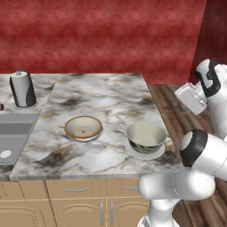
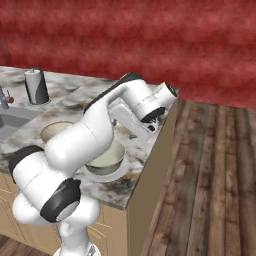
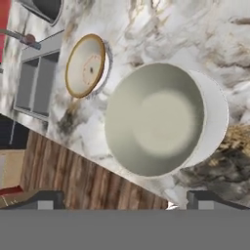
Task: Move the bowls from the cabinet to the plates on the dining table.
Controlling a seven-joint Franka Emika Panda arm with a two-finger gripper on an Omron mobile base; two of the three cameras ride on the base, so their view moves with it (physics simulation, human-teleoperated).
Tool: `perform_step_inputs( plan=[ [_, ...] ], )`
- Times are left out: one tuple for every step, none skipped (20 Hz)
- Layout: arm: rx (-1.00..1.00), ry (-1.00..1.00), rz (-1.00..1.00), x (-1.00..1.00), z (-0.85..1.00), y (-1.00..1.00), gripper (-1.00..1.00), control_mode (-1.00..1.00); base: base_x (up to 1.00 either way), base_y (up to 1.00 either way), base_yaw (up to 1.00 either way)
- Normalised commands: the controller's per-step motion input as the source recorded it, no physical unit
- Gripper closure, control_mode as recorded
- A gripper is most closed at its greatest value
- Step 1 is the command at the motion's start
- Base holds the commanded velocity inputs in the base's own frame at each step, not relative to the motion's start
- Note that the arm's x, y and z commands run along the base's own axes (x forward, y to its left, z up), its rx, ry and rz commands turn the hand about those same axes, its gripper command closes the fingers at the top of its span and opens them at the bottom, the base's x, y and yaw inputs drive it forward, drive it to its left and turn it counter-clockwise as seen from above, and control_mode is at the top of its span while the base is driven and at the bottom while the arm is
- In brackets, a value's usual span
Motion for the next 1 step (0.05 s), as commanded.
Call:
perform_step_inputs(
  plan=[
    [0.0,-0.05,0.0,-0.34,0.23,0.02,-1.0,-1.0,0.0,0.0,0.0]
  ],
)
